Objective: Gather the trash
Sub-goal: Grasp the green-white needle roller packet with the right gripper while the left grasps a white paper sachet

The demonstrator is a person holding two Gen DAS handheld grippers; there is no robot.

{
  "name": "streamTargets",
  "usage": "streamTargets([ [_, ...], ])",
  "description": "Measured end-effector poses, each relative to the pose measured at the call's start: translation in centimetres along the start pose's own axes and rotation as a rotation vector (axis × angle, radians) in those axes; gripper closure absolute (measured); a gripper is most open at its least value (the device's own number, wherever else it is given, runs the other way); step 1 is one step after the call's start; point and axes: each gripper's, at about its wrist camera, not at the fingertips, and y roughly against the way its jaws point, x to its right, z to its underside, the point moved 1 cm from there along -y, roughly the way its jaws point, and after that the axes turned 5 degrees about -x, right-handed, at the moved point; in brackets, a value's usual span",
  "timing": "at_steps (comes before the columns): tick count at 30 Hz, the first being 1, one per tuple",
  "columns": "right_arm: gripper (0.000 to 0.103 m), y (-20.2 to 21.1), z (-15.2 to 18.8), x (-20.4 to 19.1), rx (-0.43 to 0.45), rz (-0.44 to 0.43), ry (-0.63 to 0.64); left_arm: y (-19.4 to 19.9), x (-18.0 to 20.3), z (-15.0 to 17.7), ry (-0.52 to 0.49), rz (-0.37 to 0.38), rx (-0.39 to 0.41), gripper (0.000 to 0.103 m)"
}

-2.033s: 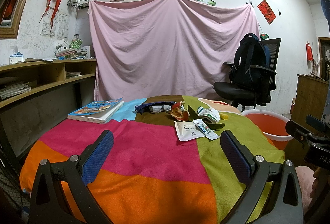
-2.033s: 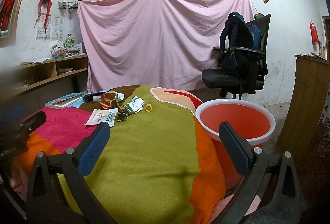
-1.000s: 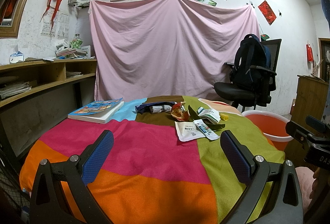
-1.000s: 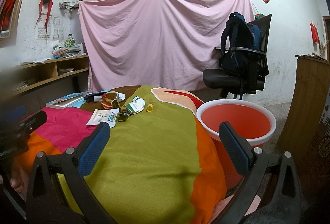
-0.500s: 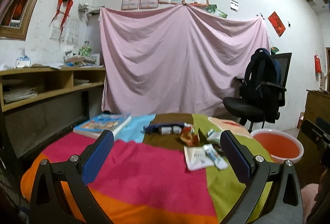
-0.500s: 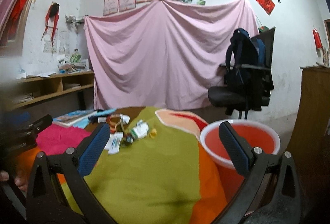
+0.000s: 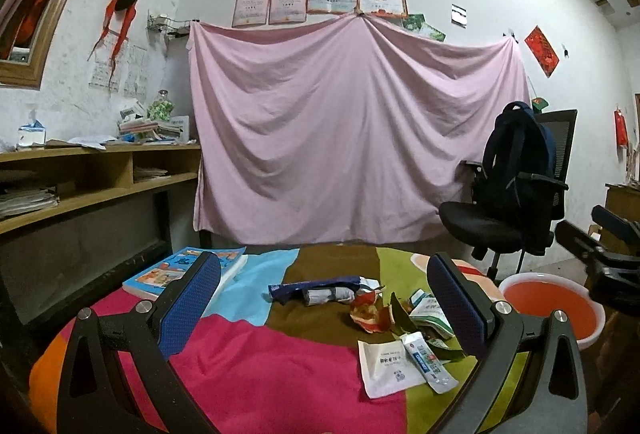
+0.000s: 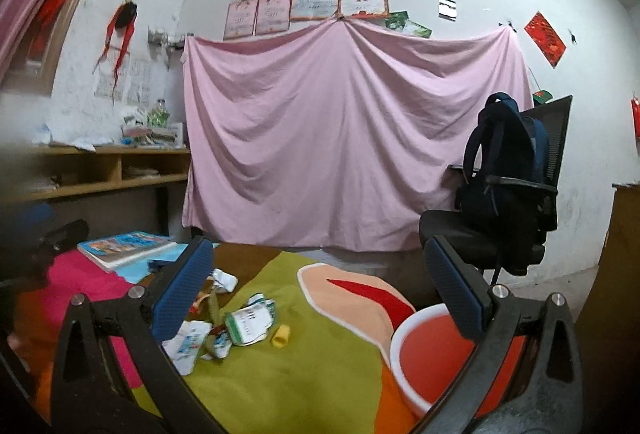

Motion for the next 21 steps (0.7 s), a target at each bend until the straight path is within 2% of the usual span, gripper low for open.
streamTargets([
  [5,0.0,-3.0,1.0,0.6,-0.048,-0.024,-0.023,-2.0,-0.4,0.0,0.017,0.01,-0.049,0.002],
  [8,0.0,-4.5,1.7,0.4,-0.092,-0.06,-0.02,-3.7,-0.5,0.4,0.015,0.019,-0.125,0.003],
  [10,0.0,-5.8,2.0,0.0,-0.145,-0.088,0.006,-4.4,-0.5,1.1,0.018,0.037,-0.171,0.008],
  [16,0.0,-9.0,3.3,-0.9,-0.281,-0.214,0.031,-6.6,-0.8,3.0,0.039,0.114,-0.338,0.029],
  [20,0.0,-10.5,4.1,-1.8,-0.365,-0.274,0.056,-8.3,-0.8,4.3,0.077,0.182,-0.464,0.049],
  [21,0.003,-10.8,4.3,-2.0,-0.382,-0.286,0.063,-8.9,-0.8,4.7,0.092,0.201,-0.501,0.054],
])
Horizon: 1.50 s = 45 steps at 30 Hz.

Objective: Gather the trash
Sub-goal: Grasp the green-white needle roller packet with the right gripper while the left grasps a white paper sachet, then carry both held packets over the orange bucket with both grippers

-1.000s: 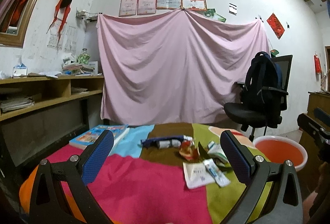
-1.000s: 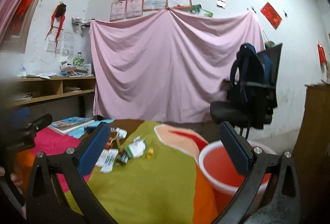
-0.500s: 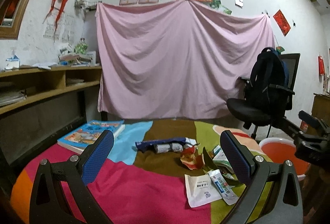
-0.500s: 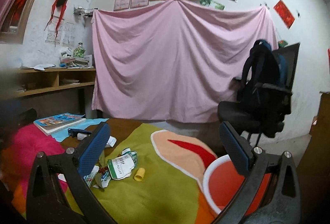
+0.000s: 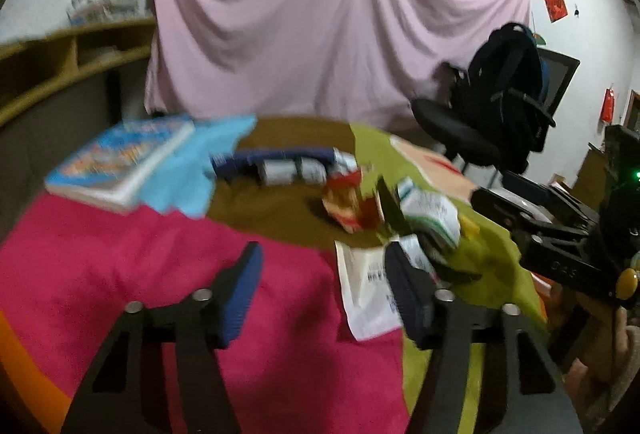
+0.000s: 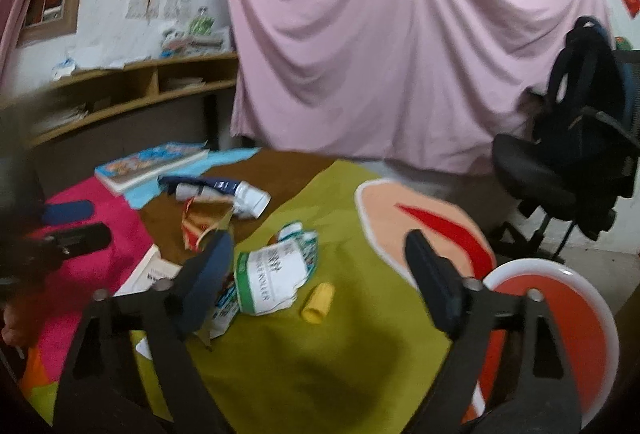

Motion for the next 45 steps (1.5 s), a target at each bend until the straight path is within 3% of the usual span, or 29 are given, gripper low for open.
streamTargets([
  [5,0.011,-2.0,0.2,-1.4,-0.101,-0.04,0.07,-1.3,-0.4,0.0,0.033,0.075,-0.102,0.066],
  [10,0.013,-3.5,0.3,-1.6,-0.168,-0.047,0.091,-2.1,-0.4,-0.5,0.03,0.137,-0.167,0.068],
  [14,0.013,-4.2,0.3,-1.3,-0.199,-0.07,0.079,-2.4,-0.5,-1.0,0.03,0.157,-0.201,0.086],
  [19,0.015,-4.9,0.4,-1.5,-0.242,-0.096,0.089,-2.2,-0.4,-1.3,0.04,0.172,-0.202,0.092],
  [22,0.027,-4.8,0.5,-1.6,-0.241,-0.102,0.096,-2.0,0.0,-1.3,0.03,0.163,-0.189,0.094],
  [24,0.027,-4.8,0.5,-1.7,-0.238,-0.099,0.104,-1.8,0.3,-1.3,0.022,0.15,-0.179,0.095],
  [29,0.027,-4.0,0.4,-2.5,-0.197,-0.087,0.135,-0.2,1.1,-1.3,-0.008,0.089,-0.105,0.097],
  [37,0.027,-1.3,0.1,-2.7,-0.052,-0.05,0.147,2.5,1.8,-1.3,-0.046,-0.02,0.034,0.098],
  [41,0.027,0.7,0.1,-2.7,0.057,-0.028,0.141,4.0,2.5,-1.4,-0.063,-0.057,0.119,0.098],
  [45,0.027,3.9,0.1,-1.6,0.206,0.013,0.09,4.9,4.7,-2.2,-0.098,-0.046,0.211,0.098],
])
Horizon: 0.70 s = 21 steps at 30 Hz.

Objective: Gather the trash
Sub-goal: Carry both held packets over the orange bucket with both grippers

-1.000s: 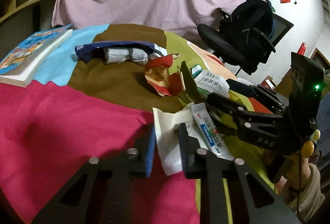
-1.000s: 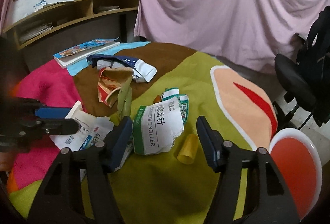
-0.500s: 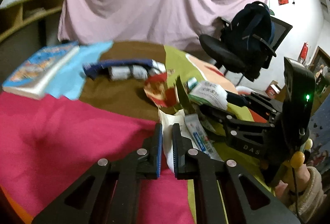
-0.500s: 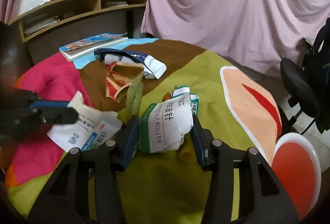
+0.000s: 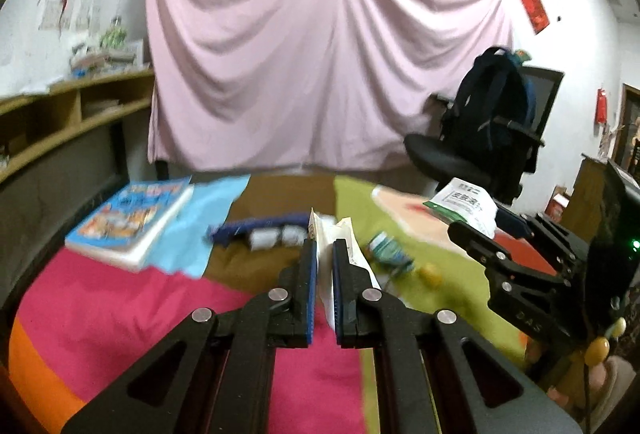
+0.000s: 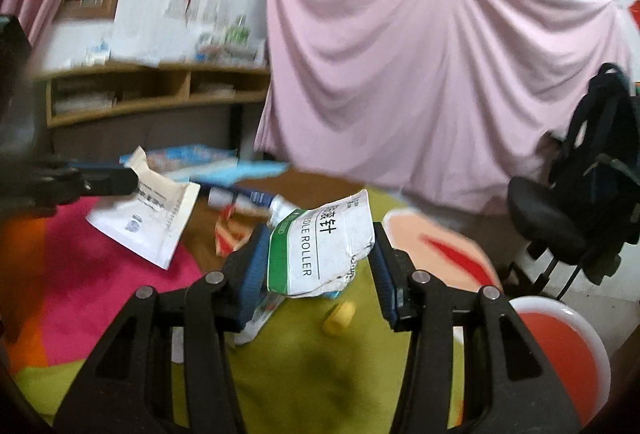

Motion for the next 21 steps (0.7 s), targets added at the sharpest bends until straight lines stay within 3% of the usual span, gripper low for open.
streamTargets([
  [5,0.027,3.7,-0.6,2.7,0.141,0.119,-0.07,0.4,4.1,-1.8,-0.073,0.052,0.112,0.098],
  [9,0.027,6.1,-0.5,5.5,0.204,0.215,-0.141,-0.7,7.8,-3.3,-0.113,0.125,0.146,0.098],
  [15,0.027,8.4,1.1,11.0,0.194,0.324,-0.265,-5.4,13.7,-4.2,-0.117,0.251,0.077,0.098],
  [21,0.027,9.2,3.8,15.6,0.108,0.368,-0.398,-10.1,18.9,-4.8,-0.123,0.312,-0.013,0.098],
])
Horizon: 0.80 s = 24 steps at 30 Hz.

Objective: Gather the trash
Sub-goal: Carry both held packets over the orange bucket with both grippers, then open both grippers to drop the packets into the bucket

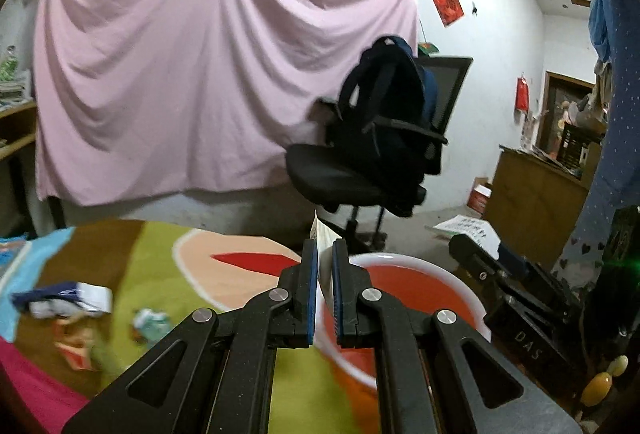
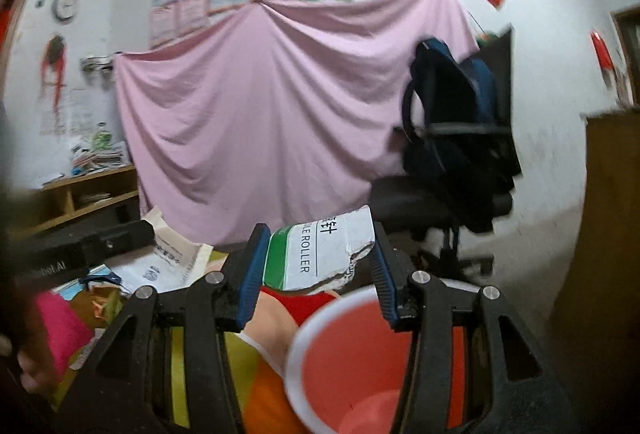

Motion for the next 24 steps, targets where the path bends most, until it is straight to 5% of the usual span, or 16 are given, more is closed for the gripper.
streamTargets([
  [10,0.027,-2.1,1.7,5.0,-0.163,0.074,-0.125,-7.1,2.1,-0.6,0.043,0.058,-0.161,0.098],
  [19,0.026,-2.9,2.6,6.2,-0.241,0.095,-0.178,-9.2,2.0,0.1,0.068,0.092,-0.285,0.097],
  [24,0.023,-2.8,2.5,6.4,-0.239,0.102,-0.192,-8.4,1.4,0.2,0.109,0.103,-0.271,0.078],
])
